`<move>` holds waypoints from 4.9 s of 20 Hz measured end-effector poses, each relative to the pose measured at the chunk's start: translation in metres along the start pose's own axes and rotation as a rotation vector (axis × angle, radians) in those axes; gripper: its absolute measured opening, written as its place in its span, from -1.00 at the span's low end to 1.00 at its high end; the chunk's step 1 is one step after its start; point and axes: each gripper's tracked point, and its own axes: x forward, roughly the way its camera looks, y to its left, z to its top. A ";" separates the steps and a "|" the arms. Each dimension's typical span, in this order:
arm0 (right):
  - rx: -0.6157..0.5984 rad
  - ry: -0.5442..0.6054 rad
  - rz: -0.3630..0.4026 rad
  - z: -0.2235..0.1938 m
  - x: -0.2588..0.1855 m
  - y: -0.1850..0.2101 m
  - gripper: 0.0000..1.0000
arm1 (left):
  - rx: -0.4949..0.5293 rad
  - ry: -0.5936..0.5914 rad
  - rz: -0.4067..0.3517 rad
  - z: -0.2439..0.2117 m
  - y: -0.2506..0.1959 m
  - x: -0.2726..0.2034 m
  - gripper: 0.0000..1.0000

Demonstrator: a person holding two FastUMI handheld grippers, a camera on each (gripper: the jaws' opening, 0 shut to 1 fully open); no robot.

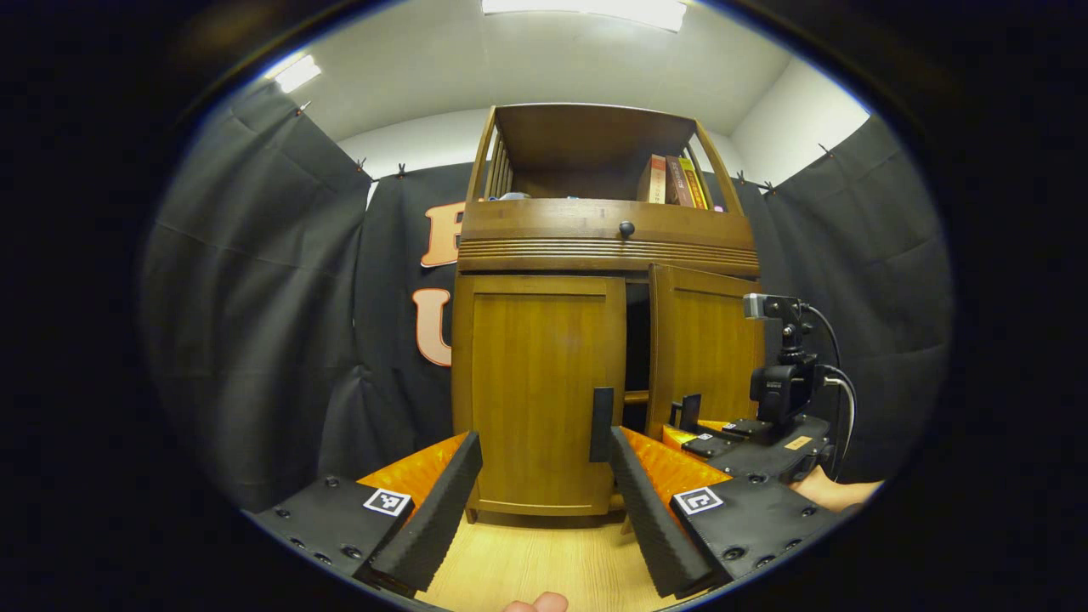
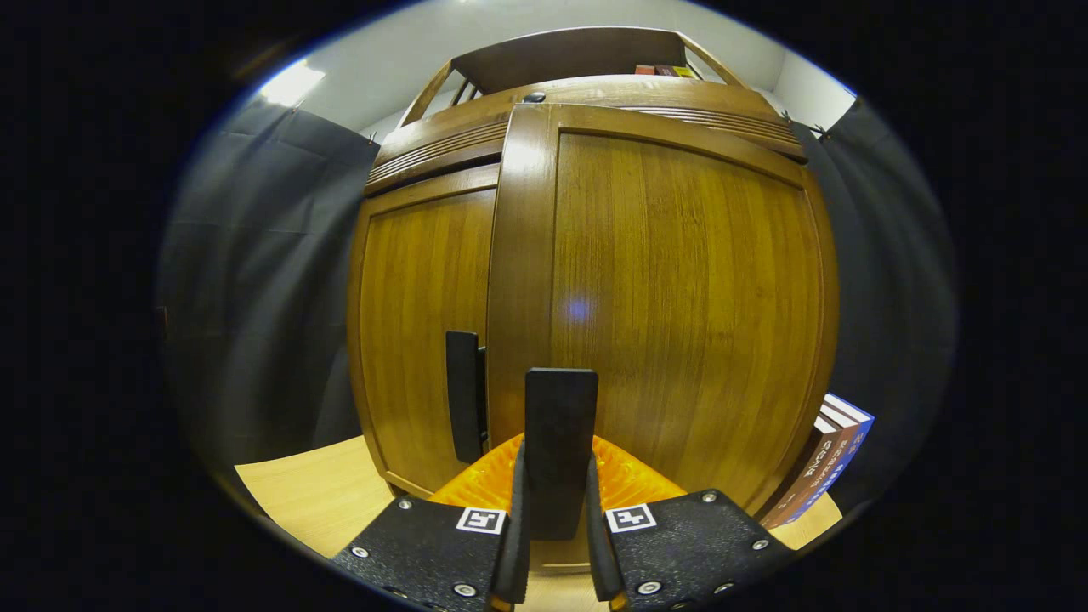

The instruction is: Open the right door of the double-door shoe cabinet with the right hand, and open the left door with the left hand.

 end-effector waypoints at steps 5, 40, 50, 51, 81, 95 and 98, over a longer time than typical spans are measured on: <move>0.014 -0.009 0.017 0.000 -0.034 -0.006 -0.42 | -0.003 0.007 -0.039 -0.003 -0.019 0.002 0.94; 0.128 0.097 -0.258 -0.039 -0.188 -0.185 -0.77 | -0.039 0.035 -0.148 -0.021 -0.093 0.019 0.90; 0.133 0.085 -0.146 -0.041 -0.194 -0.214 -0.77 | -0.032 0.022 -0.155 -0.016 -0.091 0.011 0.90; 0.136 0.084 -0.139 -0.039 -0.196 -0.214 -0.77 | -0.032 0.021 -0.150 -0.017 -0.090 0.011 0.89; 0.194 0.032 -0.309 -0.048 -0.260 -0.242 0.22 | -0.032 0.042 -0.162 -0.032 -0.093 0.027 0.90; 0.096 0.028 -0.355 -0.001 -0.275 -0.214 1.00 | -0.022 0.074 -0.084 -0.046 -0.052 0.088 0.89; 0.062 -0.012 -0.352 0.015 -0.273 -0.201 1.00 | 0.020 0.066 -0.074 -0.049 -0.045 0.120 0.89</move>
